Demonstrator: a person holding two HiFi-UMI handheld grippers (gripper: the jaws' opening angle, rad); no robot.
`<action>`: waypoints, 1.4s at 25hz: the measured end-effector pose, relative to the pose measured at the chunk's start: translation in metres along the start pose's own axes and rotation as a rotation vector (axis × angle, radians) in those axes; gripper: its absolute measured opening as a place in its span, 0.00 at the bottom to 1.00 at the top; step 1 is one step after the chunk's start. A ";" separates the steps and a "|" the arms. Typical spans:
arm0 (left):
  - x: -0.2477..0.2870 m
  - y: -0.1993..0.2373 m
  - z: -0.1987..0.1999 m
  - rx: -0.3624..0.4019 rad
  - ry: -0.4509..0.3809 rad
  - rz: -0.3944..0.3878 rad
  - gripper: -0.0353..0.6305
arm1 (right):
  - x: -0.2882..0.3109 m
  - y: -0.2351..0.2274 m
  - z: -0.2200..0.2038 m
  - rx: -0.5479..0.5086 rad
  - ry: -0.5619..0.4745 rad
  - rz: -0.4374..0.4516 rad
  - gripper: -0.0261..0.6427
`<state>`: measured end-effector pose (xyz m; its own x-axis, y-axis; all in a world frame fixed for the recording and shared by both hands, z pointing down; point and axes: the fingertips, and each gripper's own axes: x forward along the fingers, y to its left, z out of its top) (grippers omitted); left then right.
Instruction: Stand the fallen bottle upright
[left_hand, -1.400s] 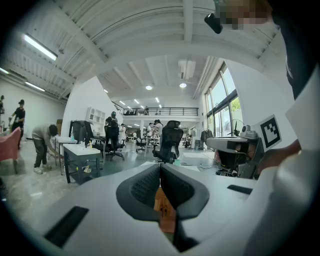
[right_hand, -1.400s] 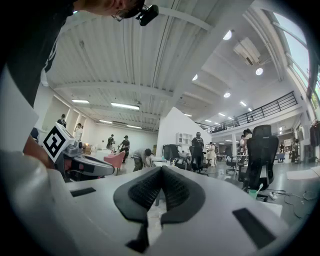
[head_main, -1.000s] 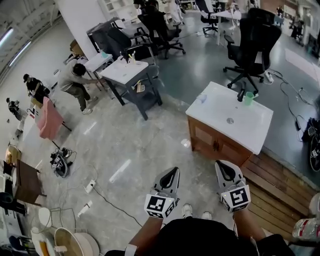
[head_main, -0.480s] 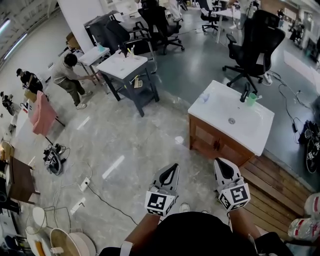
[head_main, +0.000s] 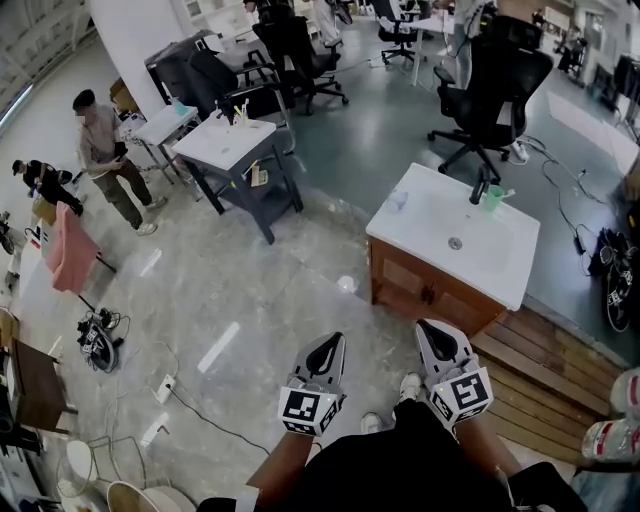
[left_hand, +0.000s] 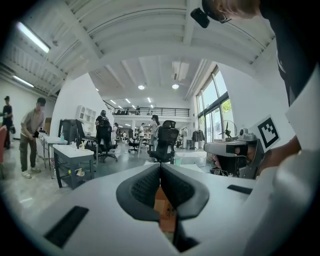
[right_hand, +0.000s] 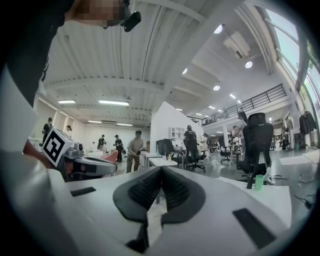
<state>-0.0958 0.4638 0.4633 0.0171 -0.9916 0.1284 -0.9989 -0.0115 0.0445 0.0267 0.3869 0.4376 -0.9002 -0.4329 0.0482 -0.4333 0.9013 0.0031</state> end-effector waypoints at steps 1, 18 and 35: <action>0.006 0.003 0.000 -0.008 0.003 -0.003 0.08 | 0.003 -0.004 0.001 -0.002 0.003 -0.005 0.06; 0.181 0.048 0.014 -0.008 0.052 -0.019 0.08 | 0.120 -0.145 -0.002 0.063 -0.004 -0.017 0.06; 0.361 0.064 0.025 0.018 0.139 -0.037 0.08 | 0.211 -0.279 -0.005 0.036 0.057 0.031 0.06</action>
<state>-0.1542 0.1019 0.4879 0.0583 -0.9631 0.2629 -0.9981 -0.0510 0.0344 -0.0421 0.0441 0.4518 -0.9098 -0.4017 0.1041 -0.4070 0.9128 -0.0350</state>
